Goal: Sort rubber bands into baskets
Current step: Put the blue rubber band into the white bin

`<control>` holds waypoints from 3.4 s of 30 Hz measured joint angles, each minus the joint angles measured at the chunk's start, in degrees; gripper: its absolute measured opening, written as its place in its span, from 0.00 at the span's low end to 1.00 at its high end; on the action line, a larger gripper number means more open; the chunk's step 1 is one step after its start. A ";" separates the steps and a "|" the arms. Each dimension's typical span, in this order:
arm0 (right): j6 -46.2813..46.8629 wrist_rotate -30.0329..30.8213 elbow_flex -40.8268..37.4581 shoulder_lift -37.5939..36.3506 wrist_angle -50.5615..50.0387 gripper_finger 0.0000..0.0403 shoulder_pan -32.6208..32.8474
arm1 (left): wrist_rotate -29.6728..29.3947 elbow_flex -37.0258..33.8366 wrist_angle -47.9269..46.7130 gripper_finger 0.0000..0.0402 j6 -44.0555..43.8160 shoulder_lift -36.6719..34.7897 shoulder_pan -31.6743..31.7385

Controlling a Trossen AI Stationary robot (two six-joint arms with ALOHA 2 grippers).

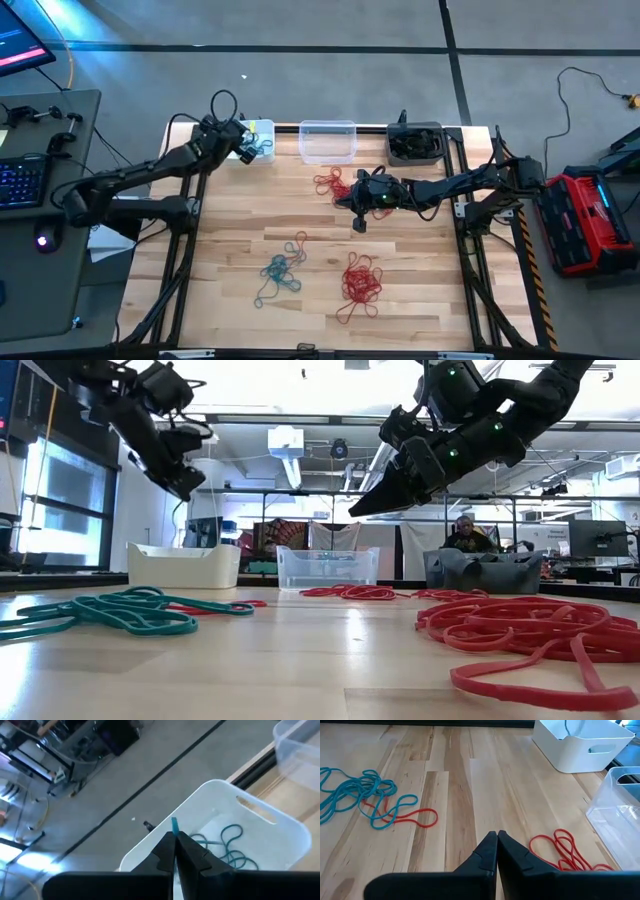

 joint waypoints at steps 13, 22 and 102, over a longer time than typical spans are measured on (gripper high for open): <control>0.00 0.00 0.00 0.00 -0.02 0.00 0.00 | 12.91 0.00 -0.13 0.00 -0.97 10.74 6.86; 0.00 0.00 0.00 0.00 -0.02 0.00 -0.01 | 13.67 0.00 -0.32 0.17 0.09 12.61 6.26; 0.44 -0.01 -0.01 0.00 0.00 0.00 0.00 | 41.70 0.09 14.55 0.06 7.98 34.29 -44.87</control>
